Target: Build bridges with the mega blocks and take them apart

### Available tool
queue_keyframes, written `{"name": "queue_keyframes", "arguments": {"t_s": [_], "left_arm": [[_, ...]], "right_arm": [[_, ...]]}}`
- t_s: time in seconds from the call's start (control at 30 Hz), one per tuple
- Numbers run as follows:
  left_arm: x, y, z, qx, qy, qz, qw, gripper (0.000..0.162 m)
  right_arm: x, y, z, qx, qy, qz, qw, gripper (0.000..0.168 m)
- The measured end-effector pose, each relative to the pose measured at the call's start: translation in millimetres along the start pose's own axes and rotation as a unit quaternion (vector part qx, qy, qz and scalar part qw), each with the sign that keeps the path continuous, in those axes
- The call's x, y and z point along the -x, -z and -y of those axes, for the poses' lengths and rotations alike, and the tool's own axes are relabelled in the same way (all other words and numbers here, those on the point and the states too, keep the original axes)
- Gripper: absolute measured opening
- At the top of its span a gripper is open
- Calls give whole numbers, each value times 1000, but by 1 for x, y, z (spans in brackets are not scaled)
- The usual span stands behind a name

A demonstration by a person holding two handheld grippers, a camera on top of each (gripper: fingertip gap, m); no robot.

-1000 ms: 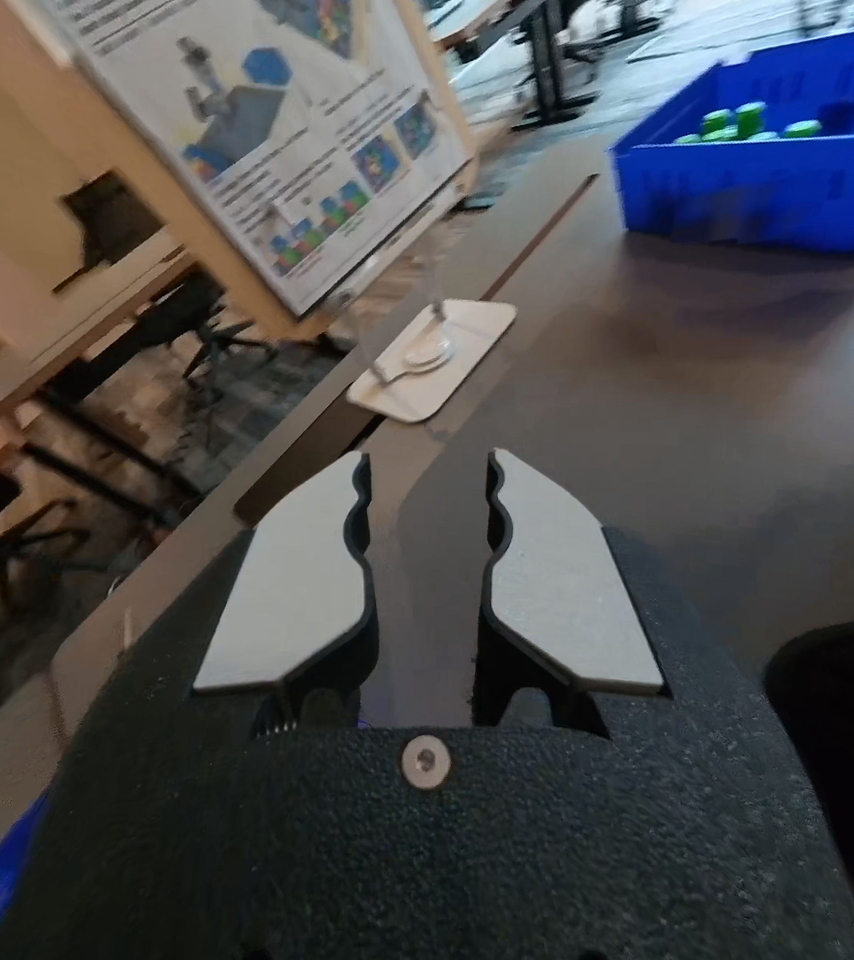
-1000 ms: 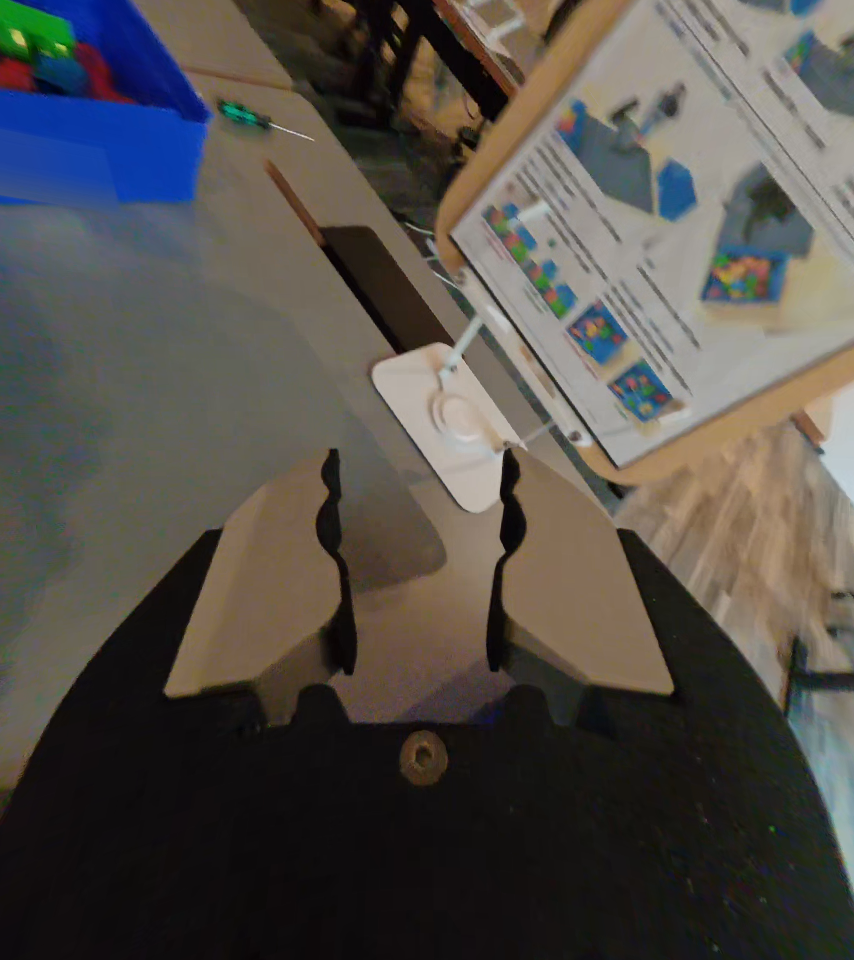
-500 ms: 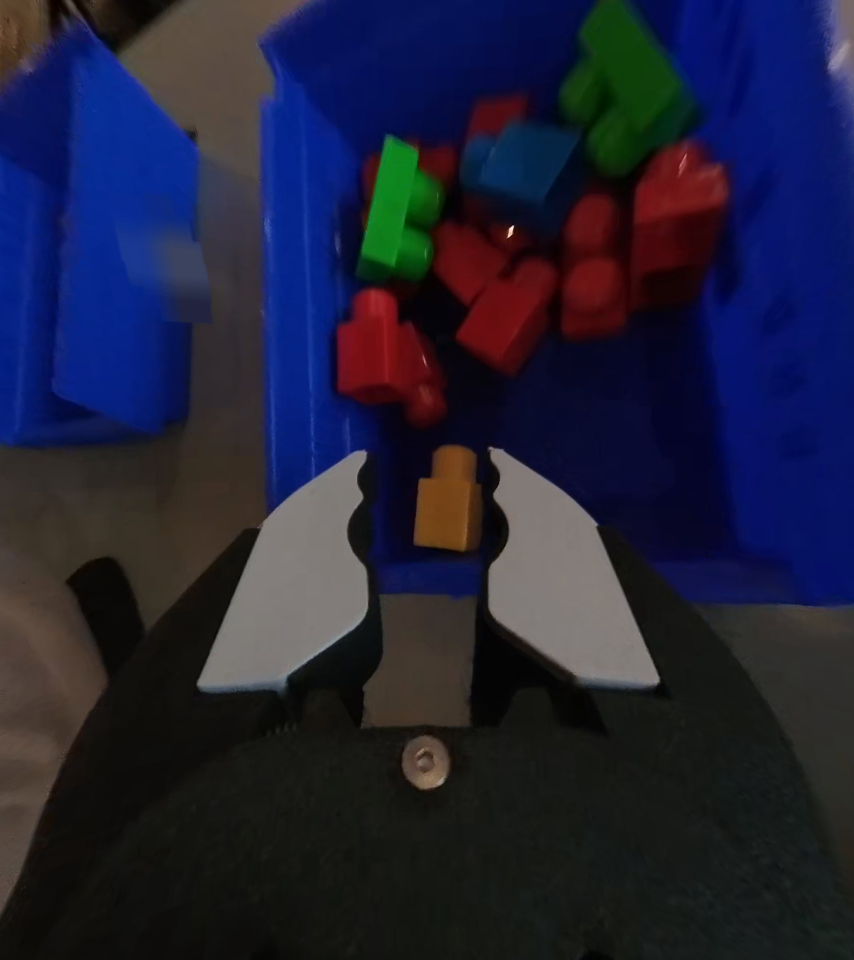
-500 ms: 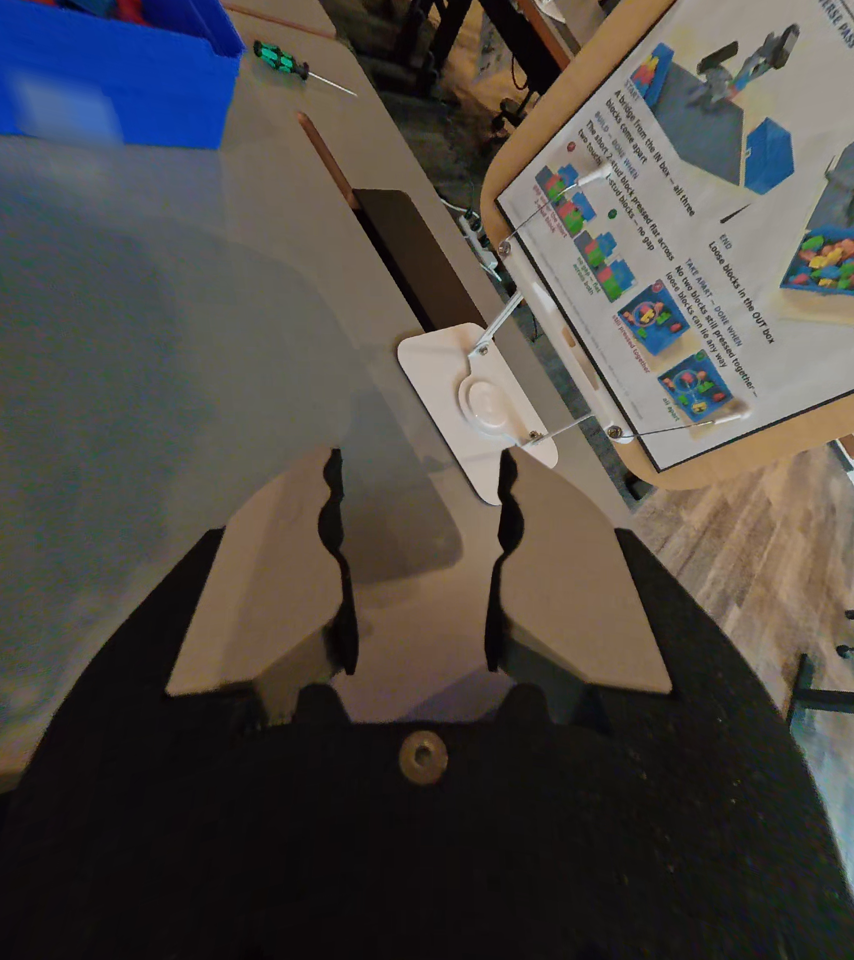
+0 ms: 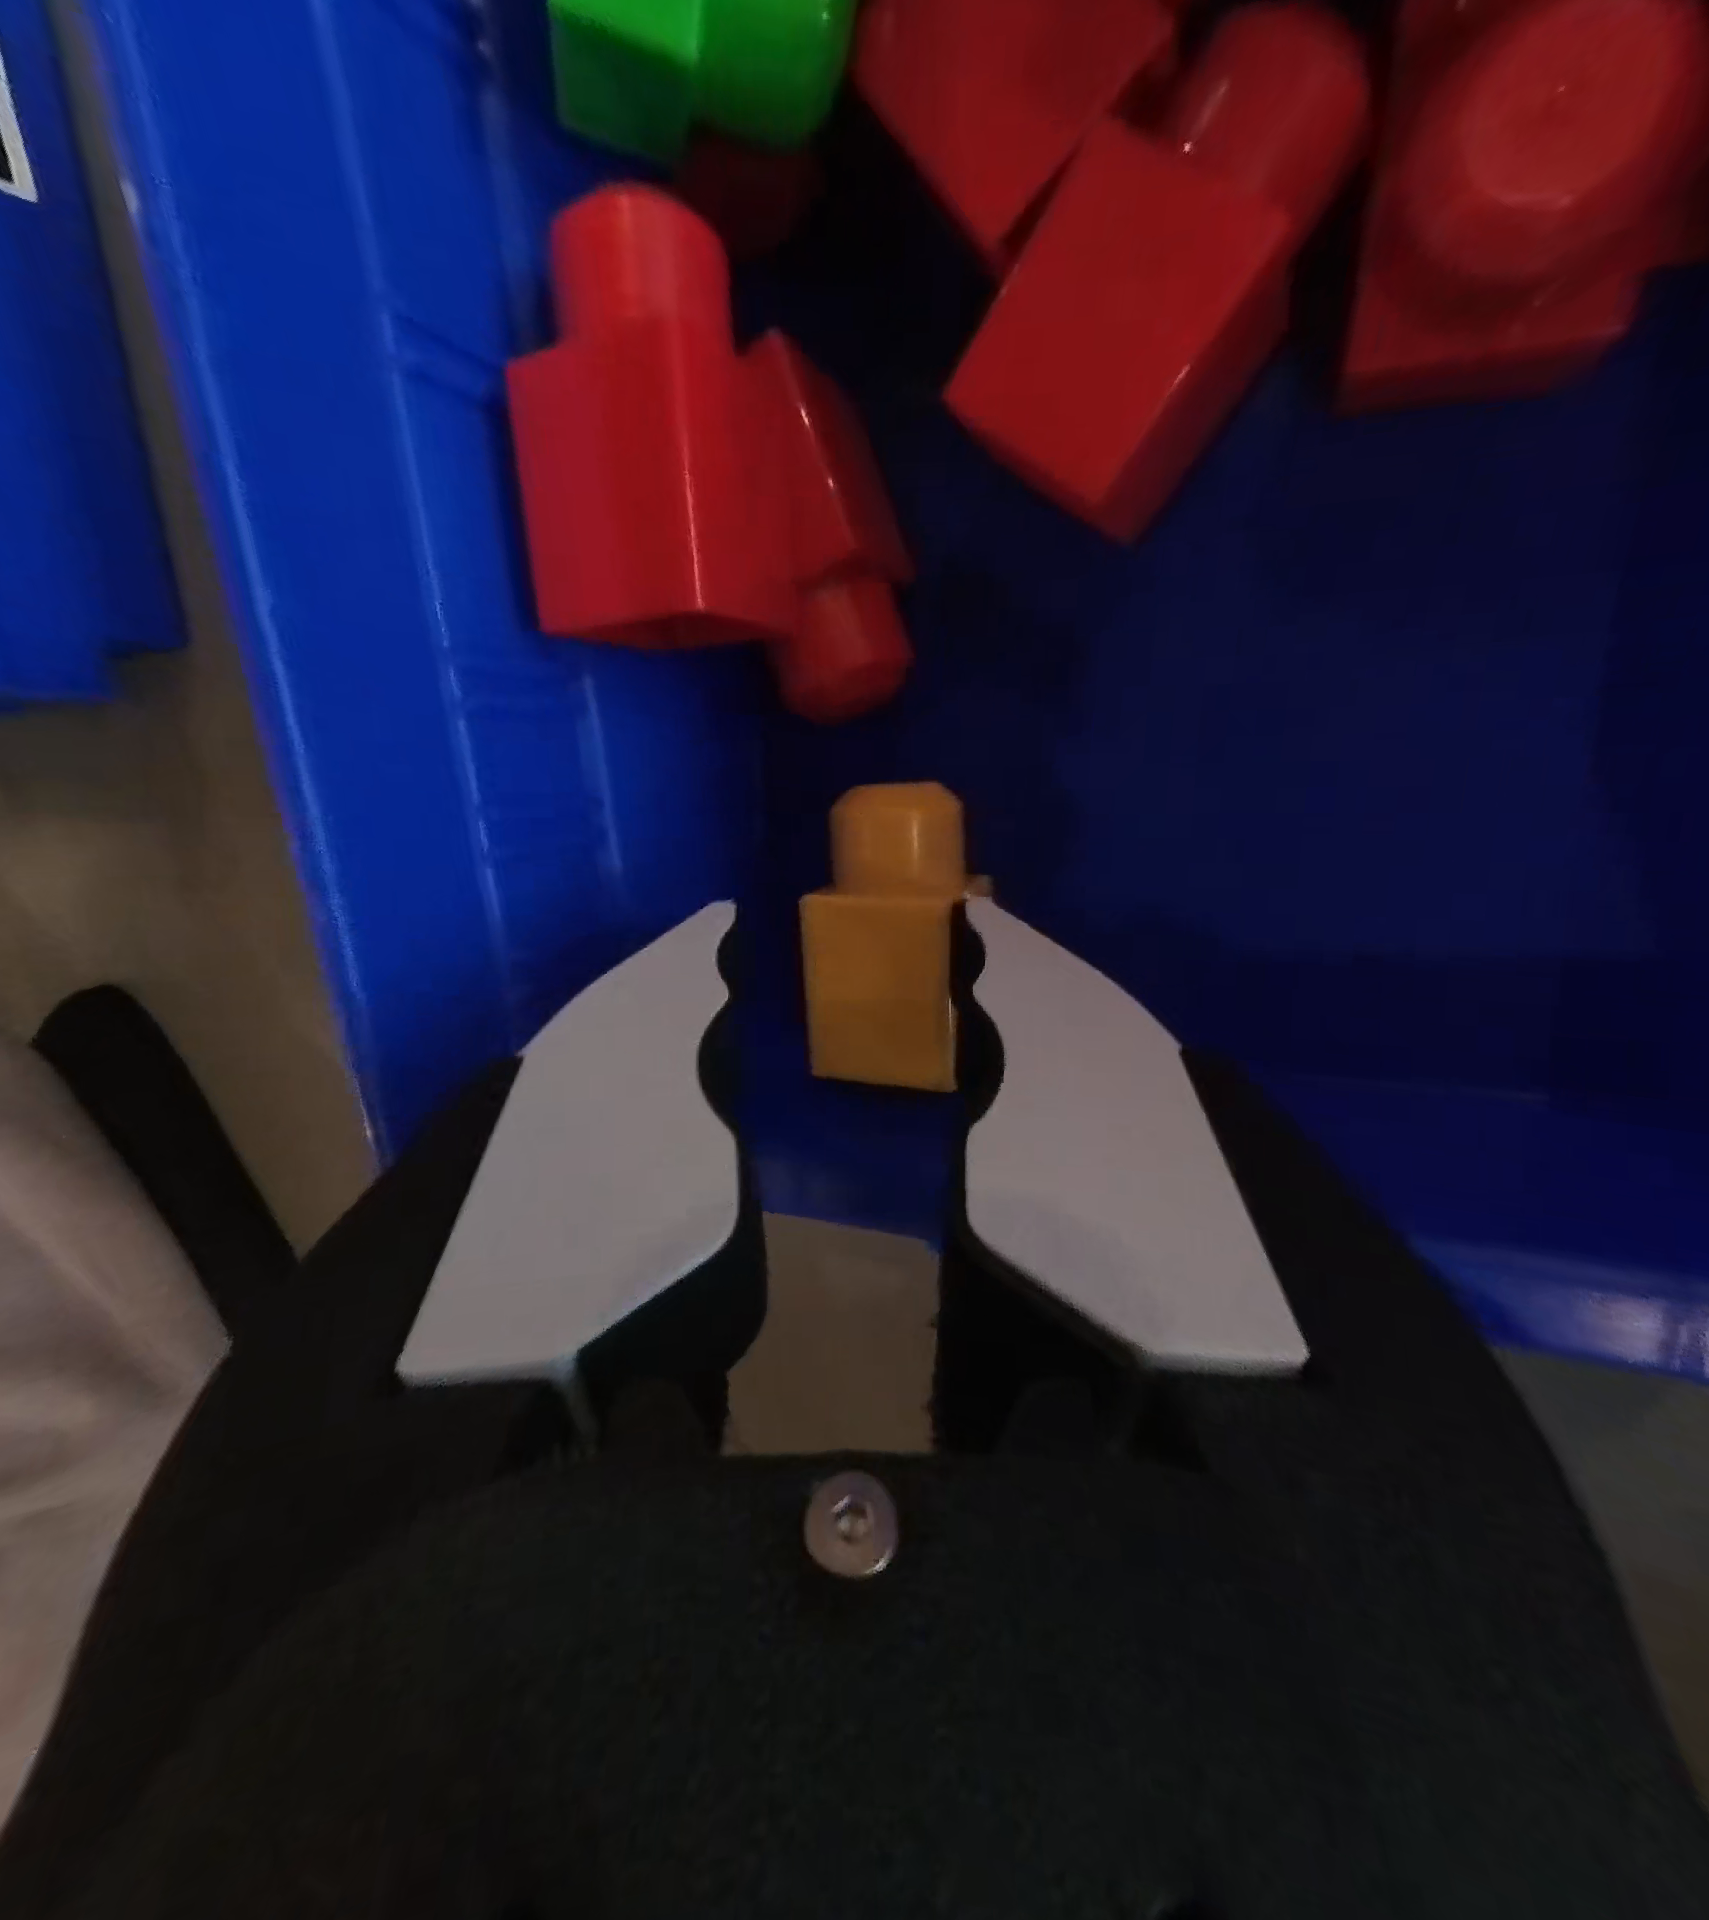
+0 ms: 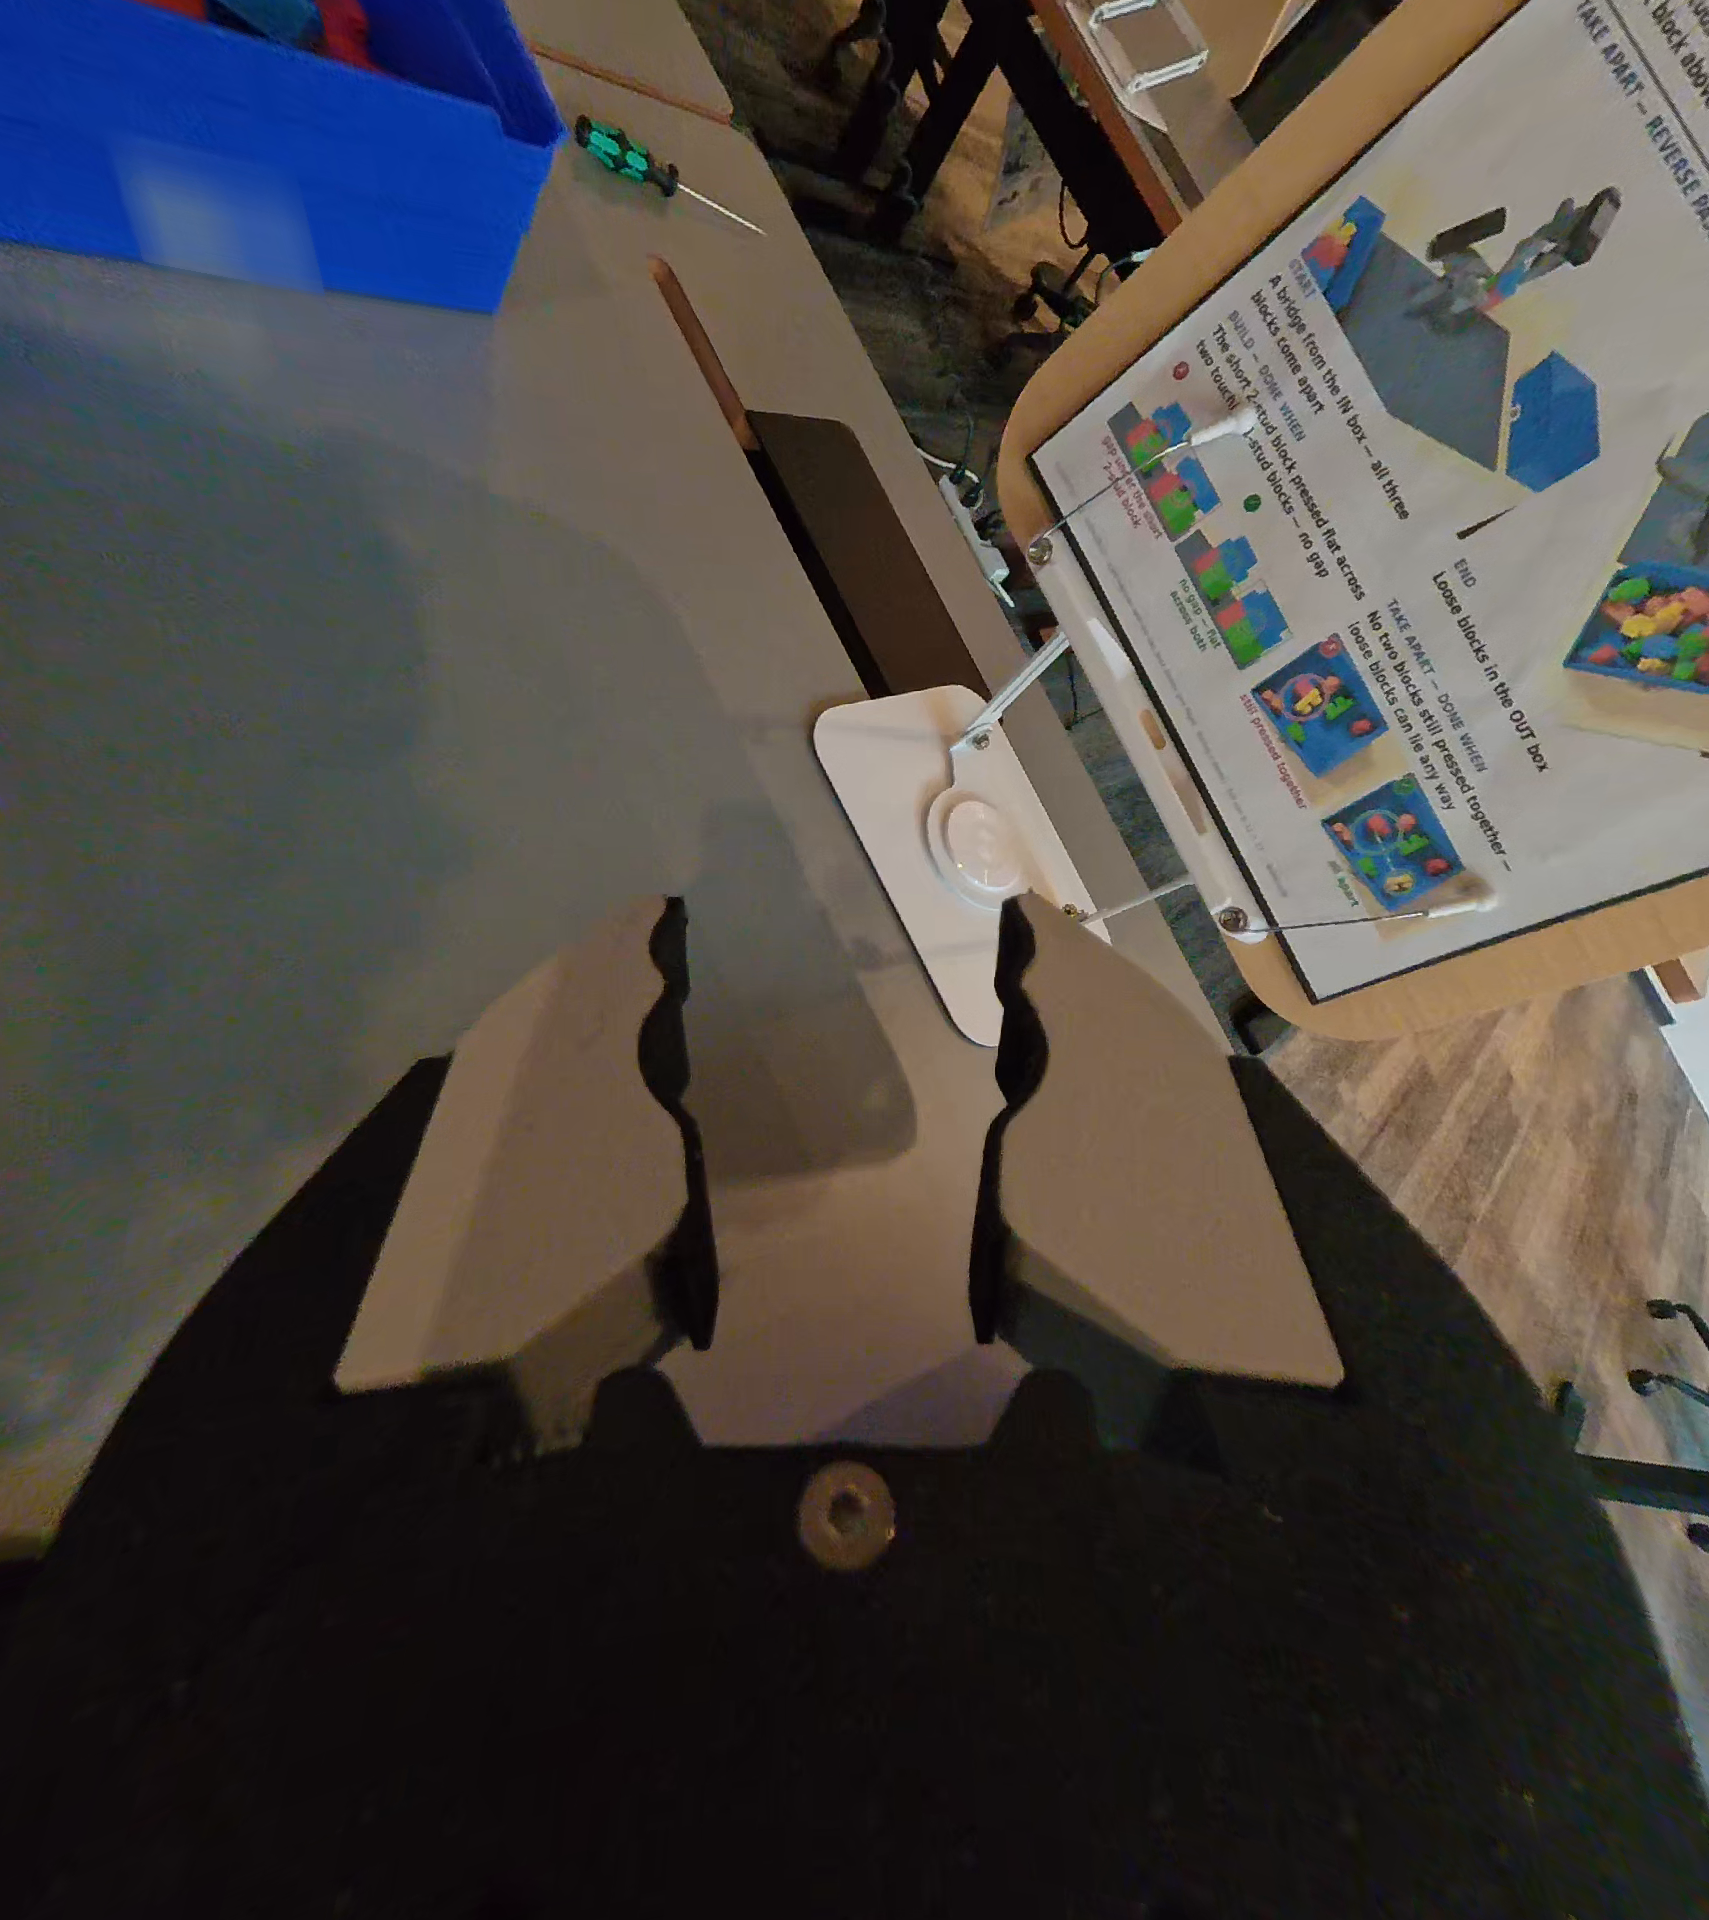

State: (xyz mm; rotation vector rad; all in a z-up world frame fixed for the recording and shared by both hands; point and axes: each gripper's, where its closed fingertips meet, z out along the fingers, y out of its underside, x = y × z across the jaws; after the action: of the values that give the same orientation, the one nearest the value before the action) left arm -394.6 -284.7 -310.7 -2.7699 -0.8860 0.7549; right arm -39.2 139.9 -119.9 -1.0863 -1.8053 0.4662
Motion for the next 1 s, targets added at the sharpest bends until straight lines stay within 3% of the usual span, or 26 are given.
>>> {"name": "queue_keyframes", "arguments": {"t_s": [0.13,0.47,0.6,0.7,1.0], "left_arm": [[3,4,-6,41,-22,25,999,58],[-11,0,-1,30,35,-34,998,46],[-22,7,-7,41,10,-57,997,65],[-24,4,2,23,5,-58,998,63],[-28,-3,6,65,32,-72,995,49]], "right_arm": [[1,0,1,-1,7,1,1000,57],[6,0,3,0,26,5,1000,57],[7,1,4,-2,31,5,999,57],[7,0,5,-5,32,5,999,57],[13,-2,7,-6,46,15,999,57]]}}
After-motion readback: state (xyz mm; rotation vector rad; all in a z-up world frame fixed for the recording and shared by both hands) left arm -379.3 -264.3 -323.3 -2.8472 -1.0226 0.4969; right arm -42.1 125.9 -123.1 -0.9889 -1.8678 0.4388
